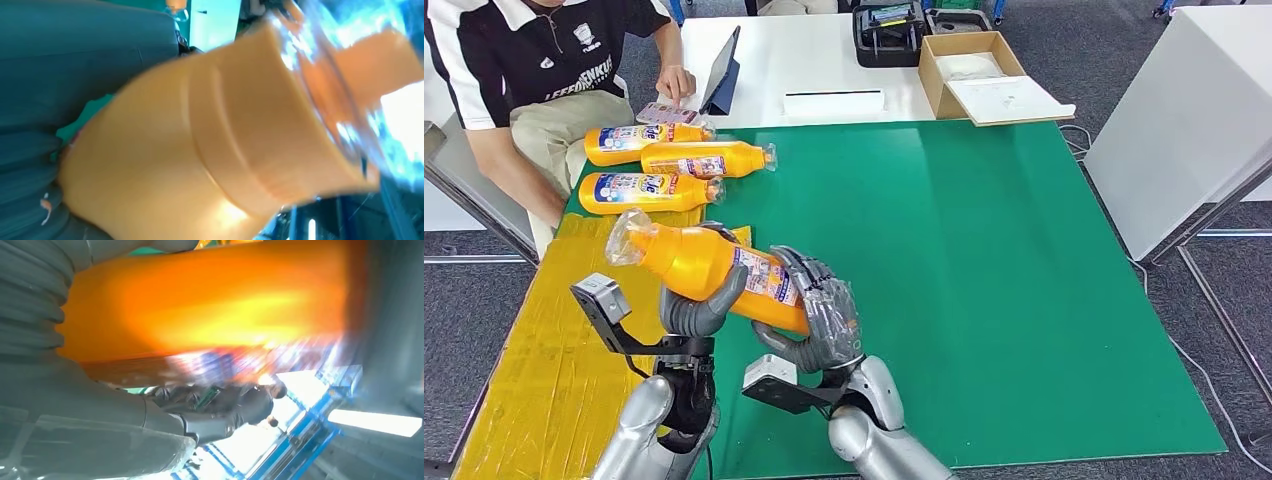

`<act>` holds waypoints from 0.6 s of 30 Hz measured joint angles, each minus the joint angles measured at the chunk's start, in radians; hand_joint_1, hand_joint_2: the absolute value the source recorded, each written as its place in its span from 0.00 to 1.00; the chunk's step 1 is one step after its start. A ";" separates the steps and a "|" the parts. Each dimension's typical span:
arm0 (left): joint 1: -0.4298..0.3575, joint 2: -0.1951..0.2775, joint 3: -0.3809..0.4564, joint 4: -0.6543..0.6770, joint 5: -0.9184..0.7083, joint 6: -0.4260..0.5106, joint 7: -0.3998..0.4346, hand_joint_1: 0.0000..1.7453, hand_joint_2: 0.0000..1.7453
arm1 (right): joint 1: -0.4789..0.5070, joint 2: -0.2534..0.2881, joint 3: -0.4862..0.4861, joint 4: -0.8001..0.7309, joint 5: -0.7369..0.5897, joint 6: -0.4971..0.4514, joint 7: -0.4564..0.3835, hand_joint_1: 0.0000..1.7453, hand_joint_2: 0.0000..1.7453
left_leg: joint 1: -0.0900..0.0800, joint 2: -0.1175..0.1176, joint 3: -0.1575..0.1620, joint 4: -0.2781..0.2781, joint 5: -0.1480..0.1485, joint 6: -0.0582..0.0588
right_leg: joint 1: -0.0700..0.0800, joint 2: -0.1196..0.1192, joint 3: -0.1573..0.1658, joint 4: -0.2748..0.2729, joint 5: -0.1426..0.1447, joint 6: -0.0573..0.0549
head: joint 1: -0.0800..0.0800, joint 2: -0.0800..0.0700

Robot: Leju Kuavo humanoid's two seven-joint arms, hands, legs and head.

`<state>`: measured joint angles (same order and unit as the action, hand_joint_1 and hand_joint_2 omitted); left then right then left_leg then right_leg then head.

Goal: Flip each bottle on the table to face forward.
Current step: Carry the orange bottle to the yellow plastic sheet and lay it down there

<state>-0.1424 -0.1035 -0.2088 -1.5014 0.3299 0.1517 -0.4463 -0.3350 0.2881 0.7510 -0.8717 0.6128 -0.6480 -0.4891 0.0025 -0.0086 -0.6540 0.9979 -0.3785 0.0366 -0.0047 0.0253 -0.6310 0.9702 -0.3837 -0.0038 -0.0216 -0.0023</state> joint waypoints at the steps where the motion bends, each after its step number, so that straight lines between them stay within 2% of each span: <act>1: 0.003 0.003 0.010 0.000 0.000 0.010 -0.003 1.00 1.00 | 0.023 -0.015 -0.007 -0.040 -0.019 0.003 -0.006 0.00 1.00 | 0.000 0.000 0.000 0.000 0.000 0.000 | 0.000 0.000 0.000 0.000 0.000 0.000 | 0.000 0.000; 9: 0.037 0.023 0.059 -0.009 -0.030 0.032 -0.013 1.00 1.00 | 0.159 -0.097 -0.051 -0.272 -0.076 0.021 -0.029 0.00 1.00 | 0.000 -0.001 0.000 0.000 -0.001 -0.001 | 0.000 0.000 0.000 0.000 -0.001 0.001 | -0.001 0.000; 13: 0.063 0.023 0.072 -0.037 -0.077 0.046 -0.018 1.00 1.00 | 0.261 -0.153 -0.079 -0.435 -0.143 0.060 -0.051 0.00 1.00 | 0.000 -0.001 0.000 0.000 -0.002 -0.001 | -0.001 0.000 0.000 0.000 -0.002 0.001 | 0.000 0.000; 18: 0.101 0.022 0.111 -0.066 -0.176 0.120 -0.049 1.00 1.00 | 0.396 -0.235 -0.110 -0.634 -0.251 0.092 -0.079 0.00 1.00 | -0.001 -0.001 0.000 0.000 -0.004 0.000 | -0.001 0.000 0.000 0.000 -0.003 0.002 | 0.000 0.000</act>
<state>-0.0417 -0.0816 -0.0981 -1.5671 0.1539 0.2716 -0.4950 0.0612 0.0529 0.6411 -1.5053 0.3620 -0.5562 -0.5677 0.0016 -0.0095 -0.6544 0.9979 -0.3824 0.0362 -0.0060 0.0254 -0.6313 0.9699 -0.3864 -0.0019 -0.0219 -0.0023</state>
